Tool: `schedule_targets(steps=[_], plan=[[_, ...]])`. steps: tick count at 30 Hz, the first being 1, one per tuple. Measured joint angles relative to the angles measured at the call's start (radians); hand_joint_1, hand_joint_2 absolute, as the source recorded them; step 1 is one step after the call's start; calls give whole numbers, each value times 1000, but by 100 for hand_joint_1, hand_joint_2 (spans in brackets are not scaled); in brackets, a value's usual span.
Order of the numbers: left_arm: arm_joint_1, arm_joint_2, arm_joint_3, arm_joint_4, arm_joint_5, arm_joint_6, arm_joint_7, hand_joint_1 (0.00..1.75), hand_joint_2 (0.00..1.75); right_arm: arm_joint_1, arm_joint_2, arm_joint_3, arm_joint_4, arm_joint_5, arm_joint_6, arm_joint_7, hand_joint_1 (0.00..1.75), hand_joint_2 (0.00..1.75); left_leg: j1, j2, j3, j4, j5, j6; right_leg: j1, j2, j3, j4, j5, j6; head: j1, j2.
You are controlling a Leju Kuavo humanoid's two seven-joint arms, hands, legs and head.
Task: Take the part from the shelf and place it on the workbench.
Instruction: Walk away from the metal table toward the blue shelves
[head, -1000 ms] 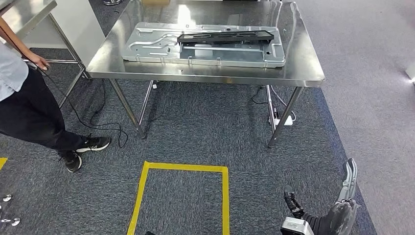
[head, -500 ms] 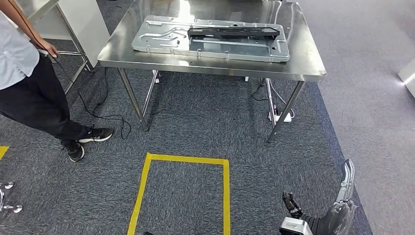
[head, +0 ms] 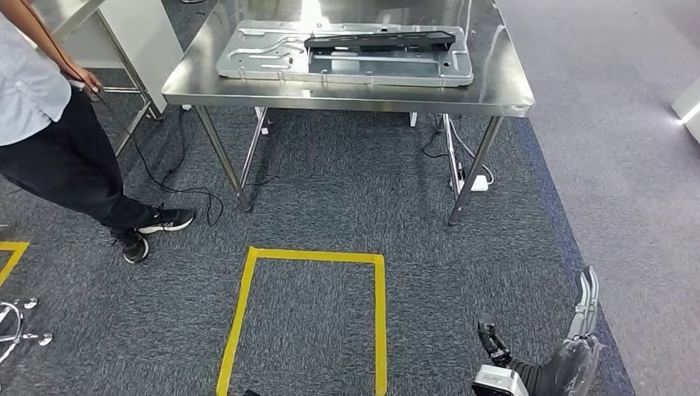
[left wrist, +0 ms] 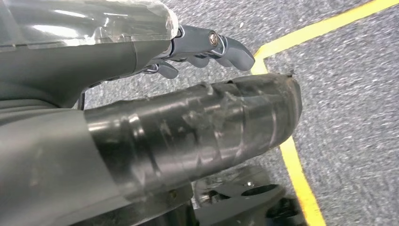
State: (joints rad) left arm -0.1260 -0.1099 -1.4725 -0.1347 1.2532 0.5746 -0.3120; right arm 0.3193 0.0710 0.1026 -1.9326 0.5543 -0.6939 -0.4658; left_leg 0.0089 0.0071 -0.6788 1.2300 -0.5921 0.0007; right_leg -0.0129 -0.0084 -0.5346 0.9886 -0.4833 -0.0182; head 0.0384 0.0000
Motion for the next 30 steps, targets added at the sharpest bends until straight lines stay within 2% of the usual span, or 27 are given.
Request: schedule_targets(steps=[1, 2, 3, 4, 6, 7, 8, 10, 11, 12, 13, 15, 16, 17, 18, 20, 21, 22, 24, 26, 27, 28, 30], plan=[[0, 0, 0, 0, 1, 0, 0, 0, 0, 1, 0, 0, 0, 0, 0, 0, 0, 175, 1, 0, -8, 47, -20, -2, 1, -1, -13, 4, 7, 0, 0, 0], [1, 0, 0, 0, 1, 0, 0, 0, 0, 1, 0, 0, 0, -1, 0, 0, 0, 175, 1, 0, 1, 62, -19, -2, 1, -1, -25, 8, 13, 2, 0, 0], [1, 0, 0, 0, 2, 0, 0, 0, 0, 2, 0, 0, 0, -2, 0, 0, 0, 175, 1, 0, 31, 35, 0, -2, 1, 0, -37, 13, 18, 4, 0, 0], [1, 0, 0, 0, 2, 0, 0, 0, 0, 2, 0, 0, 0, -2, 0, -1, 0, 175, 1, 0, 78, -27, 26, 1, 1, 0, -46, 19, 23, 6, 0, 0], [-1, 0, 0, 0, 2, 0, 0, 0, 0, 2, 0, 0, -1, -3, 0, -1, 0, 175, -2, -1, 173, -171, 53, 10, 3, 0, -60, 28, 31, 14, 0, 0], [-1, 1, 0, 0, 2, 0, 0, 0, 0, 2, 0, 0, -1, -3, 0, -2, 0, 175, -4, -2, 197, -215, 57, 14, 3, 0, -63, 31, 36, 20, 0, 0], [-1, 1, 0, 0, 2, 0, 0, 0, 0, 2, 0, 0, -1, -3, 0, -2, 0, 131, -6, -3, 203, -233, 55, 19, 4, 0, -67, 32, 42, 26, 1, 0], [1, 1, 0, 0, 3, 0, 0, 0, 0, 2, 0, 0, -1, -5, 0, -6, 0, 44, -6, -2, 192, -237, 67, 30, 4, 1, -70, 32, 51, 38, 1, 0], [0, 1, 0, 0, 4, 0, 1, 0, 0, 2, 0, 0, -1, -6, 0, -7, 0, 0, -4, 0, 189, -240, 74, 38, 3, 3, -75, 40, 43, 44, 1, 0], [0, 1, 0, 0, 4, 0, 1, 0, 0, 3, 0, 0, -1, -7, 0, -9, 0, 0, -2, 2, 183, -243, 83, 46, 2, 4, -84, 61, 20, 49, 1, 0], [-1, 1, 0, 0, 5, 0, 1, 0, 0, 3, 0, 0, -1, -7, 0, -10, 0, 0, 0, 3, 176, -245, 91, 54, 1, 6, -100, 103, -18, 54, 2, 0], [-1, 1, 0, 0, 6, 0, 0, 0, 0, 3, 0, 0, -1, -8, 0, -11, 0, 0, -3, 5, 155, -241, 105, 61, 0, 7, -141, 227, -103, 62, 2, 0], [0, 1, 0, 0, 6, 0, -1, 0, 0, 3, 0, 0, -1, -8, 0, -11, 0, 0, -5, 6, 144, -239, 112, 62, -1, 7, -154, 279, -127, 65, 2, 0], [0, 1, 0, 0, 7, 0, -1, 0, 0, 4, 0, 0, -1, -7, 0, -13, 0, 0, -6, 6, 134, -237, 116, 62, -1, 7, -151, 300, -131, 65, 2, 0], [0, 1, 0, 0, 7, 0, -2, 0, 0, 4, -1, 0, -1, -7, 0, -15, 0, 0, -8, 6, 125, -235, 121, 62, 0, 7, -128, 282, -116, 64, 2, 0], [0, 0, 0, 0, 8, 0, -5, 0, 0, 4, -1, 0, -1, -5, 0, -23, 0, 0, -10, 6, 115, -231, 127, 59, 3, 7, -35, 149, -64, 52, 2, 0], [0, 0, 0, 0, 8, 0, -6, 0, 0, 4, -2, 0, -2, -4, 0, -27, 0, 0, -12, 5, 113, -230, 130, 57, 6, 6, 10, 79, -48, 44, 2, 0], [-1, -1, 0, 0, 7, 0, -6, 0, 0, 5, -2, 0, -2, -4, 0, -31, 0, 0, -13, 5, 112, -229, 133, 53, 10, 6, 39, 29, -40, 38, 2, 0], [-1, -2, 0, 0, 7, 0, -7, 0, 0, 7, -2, 0, -4, -4, 0, -36, 0, 0, -13, 6, 109, -230, 140, 42, 16, 5, 52, -2, -39, 28, 2, 0], [-1, -2, 0, 0, 7, 1, -7, 0, 0, 9, -3, 0, -4, -4, 0, -38, 0, 0, -14, 5, 106, -227, 140, 31, 12, 4, 50, -15, -28, 15, 2, 0], [-1, -2, 0, 0, 7, 2, -7, 0, 0, 9, -3, 0, -4, -5, 0, -38, 0, 0, -14, 3, 98, -210, 125, 25, 8, 3, 48, -22, -21, 8, 1, 0], [-1, -2, 0, 0, 7, 2, -7, 0, 0, 10, -3, 0, -4, -6, 0, -38, 0, 0, -13, 1, 82, -174, 97, 19, 4, 2, 47, -27, -14, 2, 0, 0], [0, -1, 0, 0, 7, 4, -8, 0, 0, 11, -4, 0, -3, -12, 2, -36, 0, 0, -7, -1, 32, -51, 23, 8, 3, 1, 36, -25, -8, -3, -2, 0]])
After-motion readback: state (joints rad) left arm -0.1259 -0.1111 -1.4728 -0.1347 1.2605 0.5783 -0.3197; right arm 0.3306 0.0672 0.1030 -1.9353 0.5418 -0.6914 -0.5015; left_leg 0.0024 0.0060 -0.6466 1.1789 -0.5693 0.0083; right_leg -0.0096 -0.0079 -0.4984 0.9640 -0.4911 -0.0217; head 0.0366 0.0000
